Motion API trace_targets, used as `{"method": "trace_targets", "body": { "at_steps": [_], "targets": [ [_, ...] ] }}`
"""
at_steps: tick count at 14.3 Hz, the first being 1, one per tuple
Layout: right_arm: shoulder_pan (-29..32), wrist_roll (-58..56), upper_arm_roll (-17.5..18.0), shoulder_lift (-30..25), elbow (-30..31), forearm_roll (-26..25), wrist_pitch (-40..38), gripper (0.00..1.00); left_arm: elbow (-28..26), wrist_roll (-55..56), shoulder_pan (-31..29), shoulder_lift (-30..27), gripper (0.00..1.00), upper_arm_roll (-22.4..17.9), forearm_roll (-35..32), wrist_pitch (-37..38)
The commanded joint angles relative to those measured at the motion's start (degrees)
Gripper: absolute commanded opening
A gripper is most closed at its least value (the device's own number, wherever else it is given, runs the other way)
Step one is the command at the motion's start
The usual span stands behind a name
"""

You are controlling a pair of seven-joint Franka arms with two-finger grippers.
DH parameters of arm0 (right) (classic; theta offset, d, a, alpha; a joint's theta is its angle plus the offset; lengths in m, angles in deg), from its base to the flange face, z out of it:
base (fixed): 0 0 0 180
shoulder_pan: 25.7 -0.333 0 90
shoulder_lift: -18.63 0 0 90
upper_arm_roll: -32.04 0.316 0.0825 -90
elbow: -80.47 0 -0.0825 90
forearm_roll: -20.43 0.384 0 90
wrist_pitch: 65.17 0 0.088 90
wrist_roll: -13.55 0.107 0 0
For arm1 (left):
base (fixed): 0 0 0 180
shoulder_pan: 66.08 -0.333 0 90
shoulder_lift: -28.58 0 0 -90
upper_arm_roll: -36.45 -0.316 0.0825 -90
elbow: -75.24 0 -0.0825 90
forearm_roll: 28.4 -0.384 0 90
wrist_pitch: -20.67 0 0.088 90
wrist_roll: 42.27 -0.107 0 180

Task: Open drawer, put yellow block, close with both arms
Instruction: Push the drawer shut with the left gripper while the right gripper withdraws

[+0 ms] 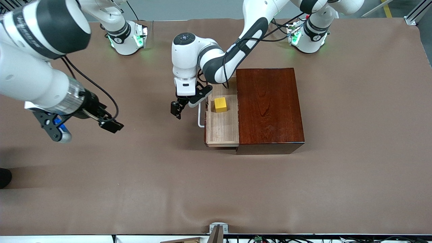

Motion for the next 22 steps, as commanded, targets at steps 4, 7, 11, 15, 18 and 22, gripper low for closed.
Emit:
{"method": "trace_targets", "body": {
  "at_steps": [4,7,11,15,18,22],
  "targets": [
    [4.56,-16.99,0.32,-3.97,0.08,0.28,-6.8,1.0,2.77,7.54,2.19,3.41,1.0,-2.31,-1.54,3.46],
    [7.46,-28.09,0.32,-6.35,0.87,0.01,-8.39,1.0,2.68,5.45,1.67,2.45,1.0,-2.31,-1.71,8.37],
    [9.13,-36.57,0.32,-7.84,1.4,0.1,-11.46,1.0,2.59,1.23,-0.44,0.96,1.0,-2.22,-1.54,14.53],
    [10.19,-45.77,0.41,-10.21,4.11,-2.18,-11.73,1.0,1.81,0.16,-1.5,0.34,1.0,-2.31,-2.23,19.18],
    [10.19,-56.89,0.41,-12.58,7.72,-4.11,-10.6,1.0,1.62,-0.19,-1.59,0.42,1.0,-2.4,-2.24,24.28],
    [12.21,-59.13,0.5,-13.63,9.39,-4.03,-10.15,1.0,1.54,0.16,-3.17,0.43,1.0,-2.31,-1.54,27.63]
  ]
}}
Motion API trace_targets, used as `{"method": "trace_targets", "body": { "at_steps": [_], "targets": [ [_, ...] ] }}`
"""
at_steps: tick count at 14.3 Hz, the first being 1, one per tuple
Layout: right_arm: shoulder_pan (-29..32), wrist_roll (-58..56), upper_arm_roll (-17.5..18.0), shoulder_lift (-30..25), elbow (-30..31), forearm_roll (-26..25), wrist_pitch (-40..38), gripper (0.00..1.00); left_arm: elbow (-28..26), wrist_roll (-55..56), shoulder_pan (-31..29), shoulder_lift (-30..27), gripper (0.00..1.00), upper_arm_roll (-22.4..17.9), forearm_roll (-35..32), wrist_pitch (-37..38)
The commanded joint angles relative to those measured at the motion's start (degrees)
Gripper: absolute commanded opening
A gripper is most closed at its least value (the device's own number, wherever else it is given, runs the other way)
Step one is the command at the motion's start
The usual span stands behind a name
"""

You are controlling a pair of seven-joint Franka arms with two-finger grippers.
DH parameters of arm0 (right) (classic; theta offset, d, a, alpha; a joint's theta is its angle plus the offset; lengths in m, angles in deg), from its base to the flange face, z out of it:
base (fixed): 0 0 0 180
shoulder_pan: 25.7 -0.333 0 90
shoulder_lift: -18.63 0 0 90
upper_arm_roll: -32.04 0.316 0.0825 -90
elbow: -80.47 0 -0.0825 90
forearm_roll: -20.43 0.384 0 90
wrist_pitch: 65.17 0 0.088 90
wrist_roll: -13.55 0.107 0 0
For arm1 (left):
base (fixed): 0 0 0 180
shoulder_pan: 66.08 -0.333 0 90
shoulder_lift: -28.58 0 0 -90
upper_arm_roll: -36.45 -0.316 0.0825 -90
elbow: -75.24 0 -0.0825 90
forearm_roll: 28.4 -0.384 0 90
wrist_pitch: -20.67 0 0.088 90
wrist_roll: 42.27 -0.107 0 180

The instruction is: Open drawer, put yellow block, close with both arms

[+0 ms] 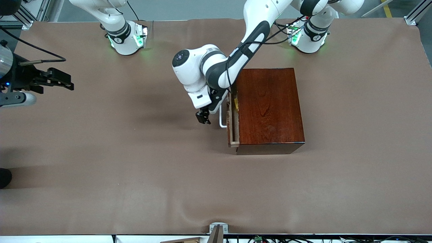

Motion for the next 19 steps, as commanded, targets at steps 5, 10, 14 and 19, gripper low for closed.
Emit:
{"method": "trace_targets", "body": {
  "at_steps": [5,10,14,19],
  "targets": [
    [2.01,-5.6,0.86,-10.53,15.81,-0.36,8.93,1.0,-0.86,-1.53,-1.83,-0.82,1.0,-0.54,0.44,5.07],
    [3.33,-11.21,0.77,-12.57,18.22,-0.36,10.7,1.0,-0.08,-1.7,-1.58,-0.65,1.0,0.25,0.62,3.95],
    [3.07,-10.79,0.86,-12.48,17.68,-0.53,10.44,1.0,0.19,-4.41,-1.57,-3.26,1.0,2.8,0.35,-4.58],
    [3.33,-10.61,0.86,-12.21,16.89,-0.53,10.44,1.0,-0.51,-11.7,-2.54,-13.98,1.0,3.94,0.7,-4.42]
  ]
}}
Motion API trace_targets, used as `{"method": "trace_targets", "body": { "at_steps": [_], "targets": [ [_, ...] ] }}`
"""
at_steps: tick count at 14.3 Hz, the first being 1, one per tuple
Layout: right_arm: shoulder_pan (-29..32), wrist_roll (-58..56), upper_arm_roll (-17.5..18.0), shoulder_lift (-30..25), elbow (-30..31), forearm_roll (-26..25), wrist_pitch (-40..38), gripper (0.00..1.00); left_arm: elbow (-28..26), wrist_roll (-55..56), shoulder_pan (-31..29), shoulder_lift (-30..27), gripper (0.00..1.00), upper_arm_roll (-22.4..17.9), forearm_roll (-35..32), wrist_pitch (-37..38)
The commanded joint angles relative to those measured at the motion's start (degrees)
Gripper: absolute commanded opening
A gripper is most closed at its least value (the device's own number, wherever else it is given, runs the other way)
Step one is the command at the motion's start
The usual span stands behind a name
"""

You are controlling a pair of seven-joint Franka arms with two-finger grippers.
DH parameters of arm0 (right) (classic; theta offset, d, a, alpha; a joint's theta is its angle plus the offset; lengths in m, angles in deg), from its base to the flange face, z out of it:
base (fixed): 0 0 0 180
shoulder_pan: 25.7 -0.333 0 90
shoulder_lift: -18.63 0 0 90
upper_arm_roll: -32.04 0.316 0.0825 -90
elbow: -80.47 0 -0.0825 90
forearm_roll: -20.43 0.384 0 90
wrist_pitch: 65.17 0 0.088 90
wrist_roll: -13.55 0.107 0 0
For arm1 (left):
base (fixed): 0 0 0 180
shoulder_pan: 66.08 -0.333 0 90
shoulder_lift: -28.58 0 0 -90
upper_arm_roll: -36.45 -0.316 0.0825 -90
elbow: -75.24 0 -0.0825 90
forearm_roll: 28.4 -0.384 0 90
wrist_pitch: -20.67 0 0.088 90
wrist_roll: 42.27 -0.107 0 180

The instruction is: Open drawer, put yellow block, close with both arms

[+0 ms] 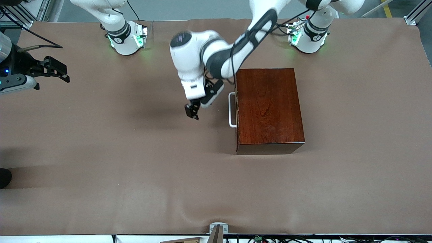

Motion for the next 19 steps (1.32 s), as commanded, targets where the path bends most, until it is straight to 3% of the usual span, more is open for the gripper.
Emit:
{"method": "trace_targets", "body": {
  "at_steps": [1,4,10,16,19],
  "targets": [
    [1.4,-0.66,0.86,-1.15,0.45,-0.44,0.23,1.0,-2.46,-5.23,-1.72,-7.11,1.0,0.33,1.01,1.34],
    [1.32,-0.75,0.86,-1.15,0.36,-0.44,0.23,1.0,-2.65,-8.75,-5.14,-11.42,1.0,0.5,1.81,4.66],
    [1.4,-0.84,0.86,-1.15,0.36,-0.44,0.23,1.0,-4.31,-21.48,-13.14,-21.34,1.0,0.5,10.5,13.45],
    [1.58,-0.92,0.86,-1.06,-0.07,-0.44,0.14,1.0,-10.55,-42.3,-25.43,-32.6,1.0,0.5,17.45,19.01],
    [1.58,-0.84,0.77,-1.06,-0.07,-0.44,0.06,1.0,-17.39,-56.6,-31.41,-38.48,1.0,0.5,19.82,19.01]
  ]
}}
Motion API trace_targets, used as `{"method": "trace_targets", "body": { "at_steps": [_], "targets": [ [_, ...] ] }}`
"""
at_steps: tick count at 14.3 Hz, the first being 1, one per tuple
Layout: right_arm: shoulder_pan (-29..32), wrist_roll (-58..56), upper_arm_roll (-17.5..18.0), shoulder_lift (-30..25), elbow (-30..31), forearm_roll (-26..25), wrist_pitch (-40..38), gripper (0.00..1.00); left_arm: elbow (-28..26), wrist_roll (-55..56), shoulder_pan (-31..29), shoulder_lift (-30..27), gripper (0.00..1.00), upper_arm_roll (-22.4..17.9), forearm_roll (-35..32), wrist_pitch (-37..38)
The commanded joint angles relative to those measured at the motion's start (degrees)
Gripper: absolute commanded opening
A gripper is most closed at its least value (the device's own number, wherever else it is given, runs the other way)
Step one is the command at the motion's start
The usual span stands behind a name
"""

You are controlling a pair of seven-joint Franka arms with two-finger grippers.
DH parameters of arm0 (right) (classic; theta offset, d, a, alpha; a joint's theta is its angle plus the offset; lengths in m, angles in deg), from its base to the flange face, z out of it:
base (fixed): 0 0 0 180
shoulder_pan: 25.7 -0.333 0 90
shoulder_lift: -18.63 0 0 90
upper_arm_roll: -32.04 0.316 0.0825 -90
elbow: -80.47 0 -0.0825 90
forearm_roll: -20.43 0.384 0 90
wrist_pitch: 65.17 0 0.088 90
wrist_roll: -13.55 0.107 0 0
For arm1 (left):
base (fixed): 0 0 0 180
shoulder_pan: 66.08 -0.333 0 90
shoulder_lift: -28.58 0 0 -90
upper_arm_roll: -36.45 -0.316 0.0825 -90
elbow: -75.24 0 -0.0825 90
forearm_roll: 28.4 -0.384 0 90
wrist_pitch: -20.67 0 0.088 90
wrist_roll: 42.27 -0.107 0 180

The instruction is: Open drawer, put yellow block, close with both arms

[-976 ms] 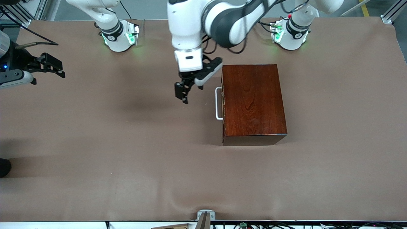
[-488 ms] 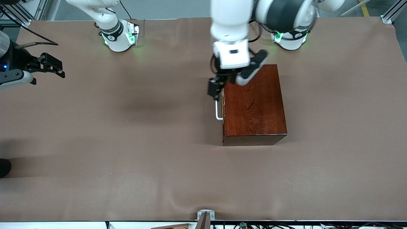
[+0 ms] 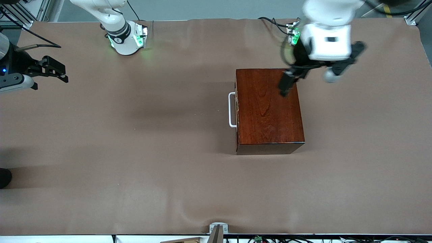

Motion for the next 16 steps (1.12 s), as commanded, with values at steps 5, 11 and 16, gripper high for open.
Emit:
{"method": "trace_targets", "body": {
  "at_steps": [5,11,16],
  "targets": [
    [1.46,-0.82,0.87,-1.05,0.31,-0.38,-0.03,1.0,-12.89,-34.1,-12.65,-9.8,1.0,0.41,3.46,2.88],
    [1.46,-0.73,0.87,-1.05,0.31,-0.38,-0.12,1.0,-15.08,-52.78,-19.88,-9.44,1.0,0.05,2.59,3.33],
    [1.46,-0.47,0.79,-1.05,0.4,-0.38,-0.12,1.0,-14.91,-60.77,-20.49,-9.09,1.0,-0.12,-0.4,1.67]
  ]
}}
